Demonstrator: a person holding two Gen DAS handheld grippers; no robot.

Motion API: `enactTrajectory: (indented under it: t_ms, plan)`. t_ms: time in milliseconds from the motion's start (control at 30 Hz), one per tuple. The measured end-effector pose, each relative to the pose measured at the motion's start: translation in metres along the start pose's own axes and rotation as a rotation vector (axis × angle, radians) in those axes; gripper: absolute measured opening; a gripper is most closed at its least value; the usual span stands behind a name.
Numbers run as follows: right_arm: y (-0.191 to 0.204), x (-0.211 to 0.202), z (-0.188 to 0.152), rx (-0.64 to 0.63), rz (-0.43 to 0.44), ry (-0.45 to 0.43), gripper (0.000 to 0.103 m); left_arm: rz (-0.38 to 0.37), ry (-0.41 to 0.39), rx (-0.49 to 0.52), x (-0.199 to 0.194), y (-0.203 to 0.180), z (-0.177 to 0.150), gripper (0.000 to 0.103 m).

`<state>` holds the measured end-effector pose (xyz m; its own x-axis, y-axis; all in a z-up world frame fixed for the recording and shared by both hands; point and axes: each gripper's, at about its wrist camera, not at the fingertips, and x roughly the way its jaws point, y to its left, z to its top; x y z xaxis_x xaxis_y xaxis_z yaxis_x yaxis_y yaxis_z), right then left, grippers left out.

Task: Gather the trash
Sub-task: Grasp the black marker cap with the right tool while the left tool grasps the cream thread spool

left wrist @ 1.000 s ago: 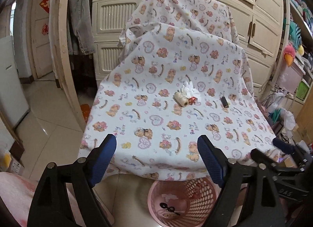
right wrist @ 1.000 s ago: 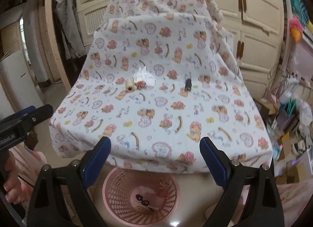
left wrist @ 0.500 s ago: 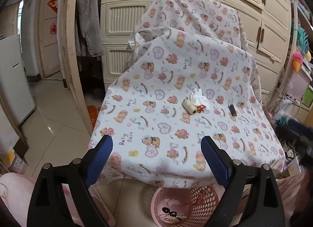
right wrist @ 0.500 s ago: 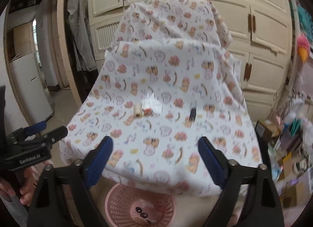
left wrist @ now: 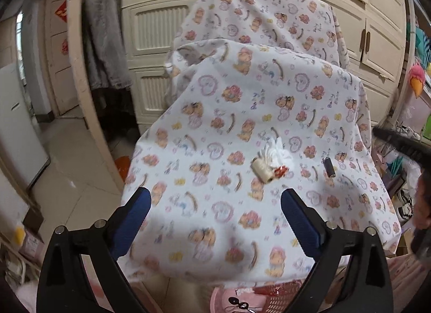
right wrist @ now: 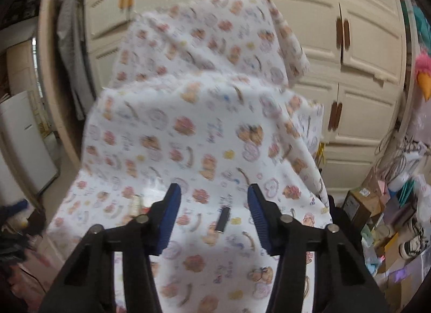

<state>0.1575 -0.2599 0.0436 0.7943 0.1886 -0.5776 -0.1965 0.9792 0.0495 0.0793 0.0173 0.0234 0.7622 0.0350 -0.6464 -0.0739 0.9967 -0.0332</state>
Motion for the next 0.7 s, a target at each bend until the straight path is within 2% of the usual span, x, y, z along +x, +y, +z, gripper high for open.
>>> enactTrajectory:
  t_ms: [67,133,233,333,433,500,567,700]
  plan:
    - [-0.009,0.019,-0.005,0.024,0.002,0.055,0.043,0.015,0.008,0.034,0.012,-0.007,0.014,0.096]
    - [-0.015,0.037,-0.009,0.053,0.049,0.128,0.043,0.013,0.022,0.049,0.027,-0.012,0.027,0.096]
    - [-0.015,0.062,-0.012,0.039,0.097,0.224,0.043,0.007,0.047,0.025,0.050,-0.013,0.046,0.096]
    - [-0.015,0.082,-0.019,0.019,0.055,0.267,0.042,-0.006,0.054,0.054,0.071,-0.016,0.057,0.096]
    - [-0.021,0.103,-0.029,0.076,0.075,0.333,0.040,0.007,0.053,0.099,0.089,-0.020,0.052,0.096]
    - [-0.021,0.111,-0.034,0.089,0.079,0.358,0.039,0.002,0.093,0.088,0.102,-0.020,0.046,0.096]
    - [-0.017,0.116,-0.038,0.069,0.068,0.364,0.039,-0.039,0.150,0.075,0.116,-0.023,0.044,0.096]
    - [-0.006,0.126,-0.042,0.043,0.036,0.384,0.034,-0.076,0.171,0.098,0.129,-0.030,0.046,0.096]
